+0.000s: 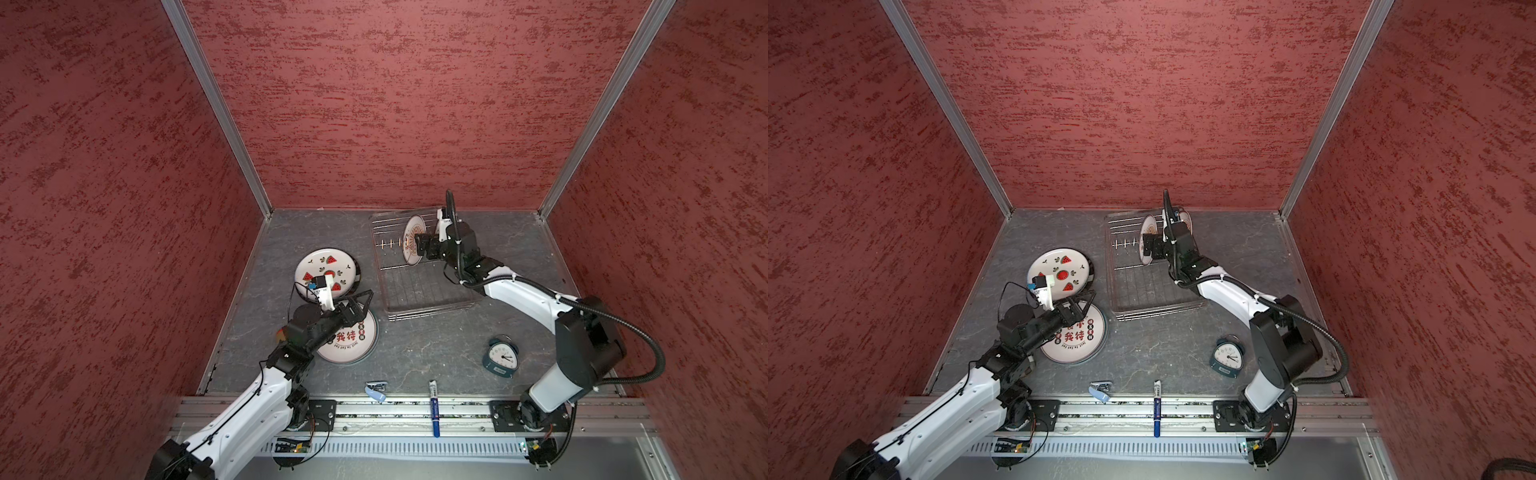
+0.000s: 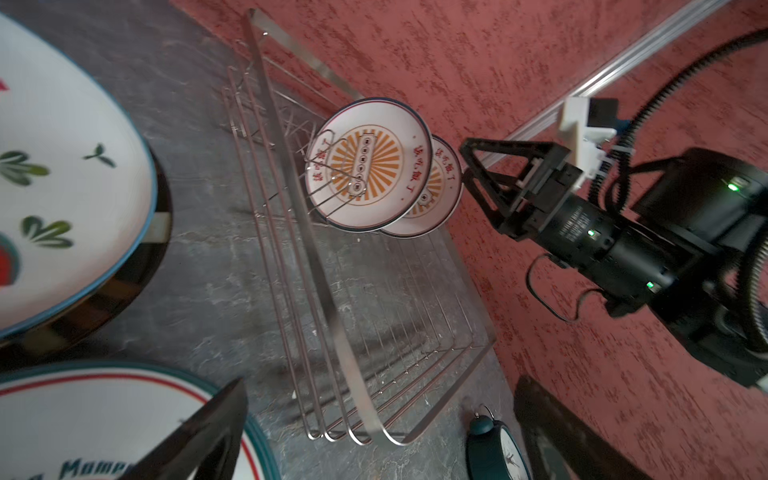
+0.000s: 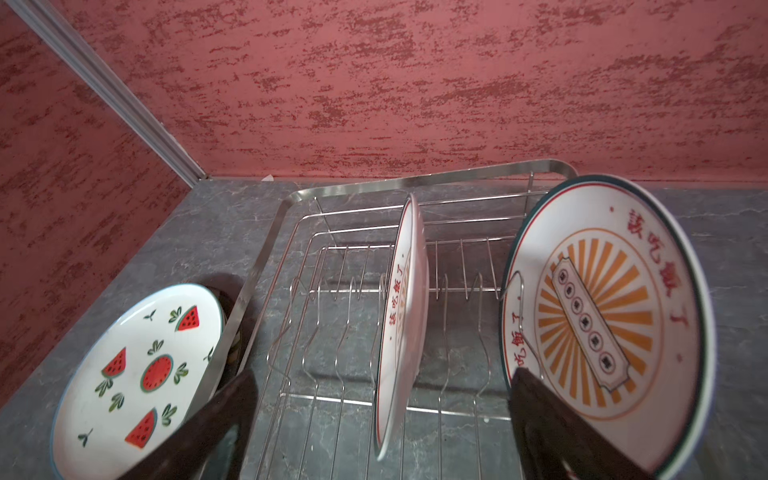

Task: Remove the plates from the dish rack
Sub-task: 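Open and raise the left gripper while right gripper moves to the rack, then grasp the orange-sunburst plate in the rack with the right gripper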

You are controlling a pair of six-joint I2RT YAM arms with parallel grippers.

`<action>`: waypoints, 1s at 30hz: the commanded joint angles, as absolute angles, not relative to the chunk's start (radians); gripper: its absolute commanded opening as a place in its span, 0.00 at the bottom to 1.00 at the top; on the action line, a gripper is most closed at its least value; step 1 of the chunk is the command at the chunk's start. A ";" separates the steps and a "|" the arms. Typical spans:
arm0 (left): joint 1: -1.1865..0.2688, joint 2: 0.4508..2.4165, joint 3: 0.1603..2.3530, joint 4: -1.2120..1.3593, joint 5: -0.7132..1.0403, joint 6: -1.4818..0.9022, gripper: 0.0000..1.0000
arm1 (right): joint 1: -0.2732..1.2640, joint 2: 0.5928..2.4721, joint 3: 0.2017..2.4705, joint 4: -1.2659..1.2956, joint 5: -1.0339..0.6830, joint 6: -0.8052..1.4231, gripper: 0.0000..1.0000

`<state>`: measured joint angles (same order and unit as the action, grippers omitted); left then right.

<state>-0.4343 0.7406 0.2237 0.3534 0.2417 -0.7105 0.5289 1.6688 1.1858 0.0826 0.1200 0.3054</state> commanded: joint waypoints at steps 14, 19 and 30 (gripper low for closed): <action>-0.448 0.826 0.243 0.558 0.289 -0.554 0.99 | 0.585 1.976 1.623 -0.298 0.522 0.252 0.43; -0.452 0.828 0.237 0.554 0.273 -0.548 0.99 | 0.614 2.053 1.723 -0.343 0.598 0.230 0.33; -0.469 0.818 0.215 0.576 0.273 -0.562 0.99 | 0.639 2.125 1.808 -0.411 0.714 0.229 0.17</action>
